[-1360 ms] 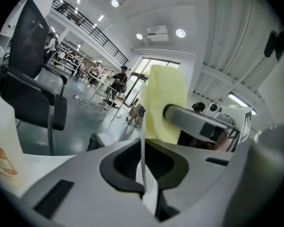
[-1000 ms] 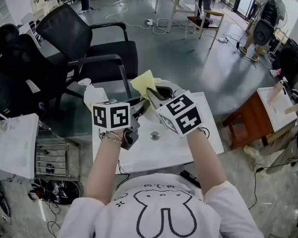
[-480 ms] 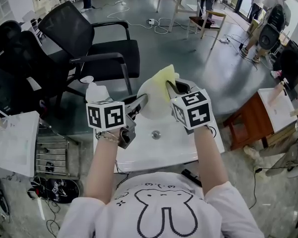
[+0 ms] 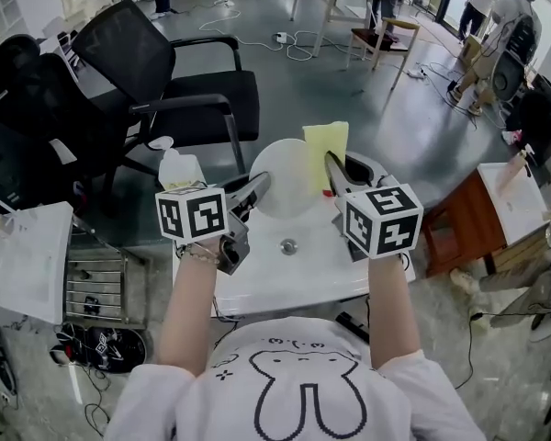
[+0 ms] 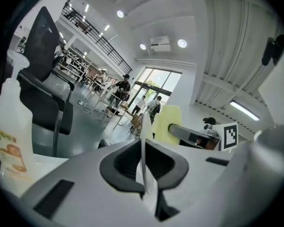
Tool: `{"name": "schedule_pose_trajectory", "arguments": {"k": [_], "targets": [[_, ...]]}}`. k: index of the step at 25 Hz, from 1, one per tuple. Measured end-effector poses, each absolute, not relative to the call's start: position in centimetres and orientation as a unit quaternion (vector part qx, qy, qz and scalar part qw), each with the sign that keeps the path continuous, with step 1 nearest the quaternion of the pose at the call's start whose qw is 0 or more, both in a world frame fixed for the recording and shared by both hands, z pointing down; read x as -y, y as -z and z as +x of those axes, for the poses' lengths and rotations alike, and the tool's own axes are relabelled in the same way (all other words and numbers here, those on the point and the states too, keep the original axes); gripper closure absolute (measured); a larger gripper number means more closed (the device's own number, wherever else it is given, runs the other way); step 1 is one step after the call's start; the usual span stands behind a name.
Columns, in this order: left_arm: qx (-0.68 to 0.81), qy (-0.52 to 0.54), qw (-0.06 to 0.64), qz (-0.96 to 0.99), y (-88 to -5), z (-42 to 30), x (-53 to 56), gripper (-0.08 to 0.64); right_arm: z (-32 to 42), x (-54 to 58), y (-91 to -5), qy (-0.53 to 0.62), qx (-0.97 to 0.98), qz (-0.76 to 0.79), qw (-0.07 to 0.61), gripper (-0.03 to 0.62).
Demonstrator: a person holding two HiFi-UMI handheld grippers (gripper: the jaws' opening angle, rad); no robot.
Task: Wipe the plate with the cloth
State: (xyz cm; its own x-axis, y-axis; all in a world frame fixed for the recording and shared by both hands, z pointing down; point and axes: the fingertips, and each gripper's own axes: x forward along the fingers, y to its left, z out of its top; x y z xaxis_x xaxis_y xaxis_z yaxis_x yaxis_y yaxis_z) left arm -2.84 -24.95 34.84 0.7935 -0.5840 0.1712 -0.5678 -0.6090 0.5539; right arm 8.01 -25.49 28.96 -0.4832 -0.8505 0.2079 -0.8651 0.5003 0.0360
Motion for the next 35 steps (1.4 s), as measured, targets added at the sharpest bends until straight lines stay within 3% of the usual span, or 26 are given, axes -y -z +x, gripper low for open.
{"name": "schedule_pose_trajectory", "arguments": {"k": [7, 20, 35], "targets": [[0.341, 0.03, 0.293, 0.893, -33.9, -3.5, 24.5, 0.535, 5.8, 22.1, -27.9, -0.044, 0.885, 0.46, 0.063, 0.555], [0.346, 0.031, 0.275, 0.896, -32.6, -2.6, 23.4, 0.535, 0.0, 22.9, -30.7, -0.044, 0.902, 0.415, 0.111, 0.555], [0.352, 0.023, 0.273, 0.895, -33.3, -3.0, 23.0, 0.535, 2.0, 23.9, -32.6, -0.042, 0.88, 0.451, 0.141, 0.555]]}}
